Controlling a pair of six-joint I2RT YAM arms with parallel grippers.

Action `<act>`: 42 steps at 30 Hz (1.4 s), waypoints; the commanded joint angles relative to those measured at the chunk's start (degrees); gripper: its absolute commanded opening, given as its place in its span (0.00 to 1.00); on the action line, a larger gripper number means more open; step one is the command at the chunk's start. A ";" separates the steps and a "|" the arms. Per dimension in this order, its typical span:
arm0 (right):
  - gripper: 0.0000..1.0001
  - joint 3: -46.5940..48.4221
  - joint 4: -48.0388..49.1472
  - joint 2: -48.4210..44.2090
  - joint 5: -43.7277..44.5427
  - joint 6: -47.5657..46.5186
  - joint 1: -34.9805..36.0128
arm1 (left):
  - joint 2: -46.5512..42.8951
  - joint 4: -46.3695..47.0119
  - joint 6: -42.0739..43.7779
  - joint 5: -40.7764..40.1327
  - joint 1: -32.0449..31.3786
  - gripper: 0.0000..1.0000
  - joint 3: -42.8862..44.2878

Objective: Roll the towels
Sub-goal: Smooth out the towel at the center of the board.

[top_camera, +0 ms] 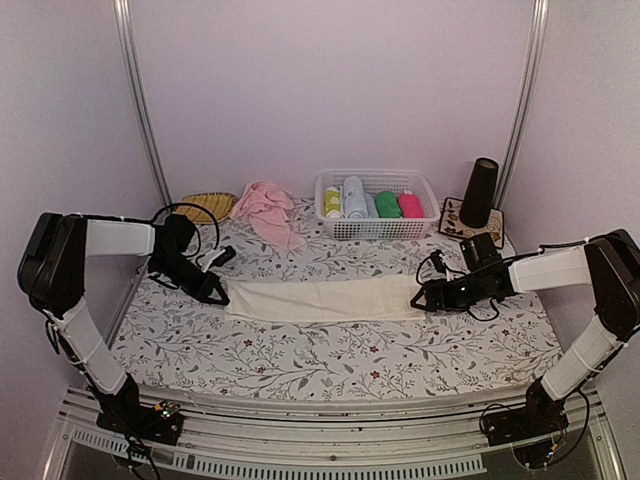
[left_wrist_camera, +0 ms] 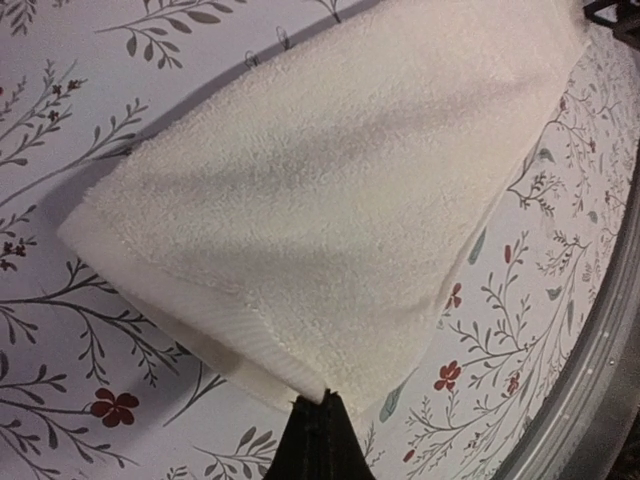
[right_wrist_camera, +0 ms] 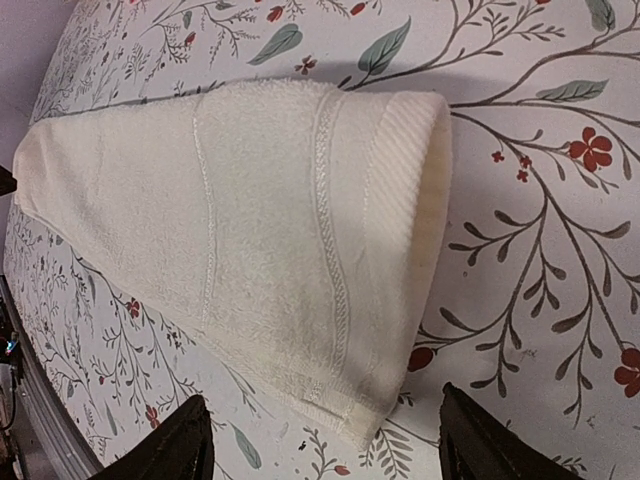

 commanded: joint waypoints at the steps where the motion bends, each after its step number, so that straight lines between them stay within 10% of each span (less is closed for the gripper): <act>1: 0.78 0.53 -0.39 0.32 0.43 -0.46 0.34 | -1.31 1.24 0.72 -2.64 0.99 0.00 1.16; 29: 0.77 2.27 -1.00 2.97 0.61 -0.70 1.99 | 2.68 3.45 2.01 -8.26 1.35 0.13 -0.36; 42: 0.44 3.92 -0.76 5.67 1.19 0.11 1.97 | 1.66 4.52 2.20 -8.60 1.32 0.37 -1.50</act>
